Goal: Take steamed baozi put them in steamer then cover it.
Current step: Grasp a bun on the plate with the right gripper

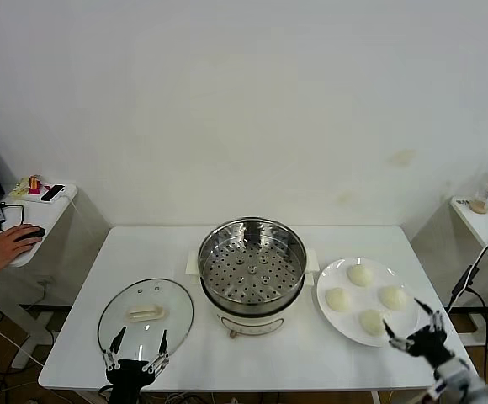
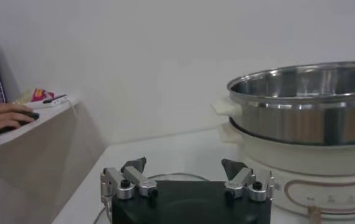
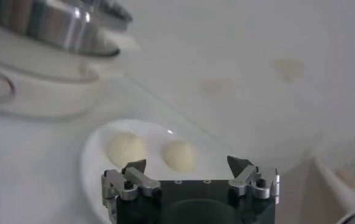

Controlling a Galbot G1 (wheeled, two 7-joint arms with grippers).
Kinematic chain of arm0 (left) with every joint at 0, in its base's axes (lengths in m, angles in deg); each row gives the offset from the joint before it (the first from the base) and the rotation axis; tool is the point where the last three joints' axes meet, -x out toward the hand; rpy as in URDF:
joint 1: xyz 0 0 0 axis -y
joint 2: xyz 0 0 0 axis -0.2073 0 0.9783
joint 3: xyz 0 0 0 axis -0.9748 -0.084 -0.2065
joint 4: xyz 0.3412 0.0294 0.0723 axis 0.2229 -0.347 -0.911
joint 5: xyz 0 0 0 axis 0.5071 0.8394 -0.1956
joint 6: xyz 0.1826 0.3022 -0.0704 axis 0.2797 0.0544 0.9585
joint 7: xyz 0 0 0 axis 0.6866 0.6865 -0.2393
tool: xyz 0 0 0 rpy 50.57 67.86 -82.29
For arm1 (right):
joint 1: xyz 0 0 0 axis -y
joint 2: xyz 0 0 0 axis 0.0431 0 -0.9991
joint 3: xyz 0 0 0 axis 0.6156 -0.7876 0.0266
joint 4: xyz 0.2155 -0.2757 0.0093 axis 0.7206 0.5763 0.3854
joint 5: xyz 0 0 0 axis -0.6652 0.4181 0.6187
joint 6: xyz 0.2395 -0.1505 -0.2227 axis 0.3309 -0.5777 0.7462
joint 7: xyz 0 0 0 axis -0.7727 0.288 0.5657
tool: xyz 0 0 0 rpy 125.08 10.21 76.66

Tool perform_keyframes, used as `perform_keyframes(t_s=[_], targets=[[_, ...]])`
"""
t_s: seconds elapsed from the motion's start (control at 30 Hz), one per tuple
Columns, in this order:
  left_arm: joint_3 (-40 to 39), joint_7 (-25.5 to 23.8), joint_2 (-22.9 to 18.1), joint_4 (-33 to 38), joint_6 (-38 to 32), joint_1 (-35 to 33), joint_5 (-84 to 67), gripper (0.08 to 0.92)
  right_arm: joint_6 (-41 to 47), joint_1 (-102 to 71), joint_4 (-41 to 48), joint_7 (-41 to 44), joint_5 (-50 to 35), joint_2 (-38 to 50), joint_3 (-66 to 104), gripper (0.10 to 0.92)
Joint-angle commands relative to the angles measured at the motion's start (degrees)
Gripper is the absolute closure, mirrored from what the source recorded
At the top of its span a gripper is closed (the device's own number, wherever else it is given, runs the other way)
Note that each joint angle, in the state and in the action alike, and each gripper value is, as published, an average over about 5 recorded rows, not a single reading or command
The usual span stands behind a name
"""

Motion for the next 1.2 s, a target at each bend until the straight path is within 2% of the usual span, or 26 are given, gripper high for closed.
perform_keyframes(t_s=[0.03,0.27,0.4,0.53,0.73,1.2], targets=[[0.5,-1.1,-0.4,0.4,1.2,0.1,3.1,0.177,1.8,27.3,15.9,23.5,12.7,25.3,-9.7,0.203],[1.3,-1.4,-0.5,0.6,1.2,0.4,3.5,0.177,-0.2,57.5,28.8,35.1,11.5,29.7,-39.1,0.203],[1.7,-1.5,-0.7,0.7,1.1,0.6,3.6,0.177,-1.9,73.5,36.7,39.6,9.6,27.2,-57.5,0.203],[2.2,-1.5,-0.9,0.9,1.2,0.9,3.7,0.177,-3.2,82.8,43.3,44.5,8.7,22.4,-68.5,0.203],[2.9,-1.7,-1.1,1.2,1.3,1.3,3.8,0.177,-4.3,87.9,51.2,47.4,9.3,15.0,-75.9,0.203],[3.8,-2.0,-1.4,2.3,1.3,0.8,3.9,0.177,-3.1,85.0,56.8,43.7,13.6,6.1,-75.2,0.203]])
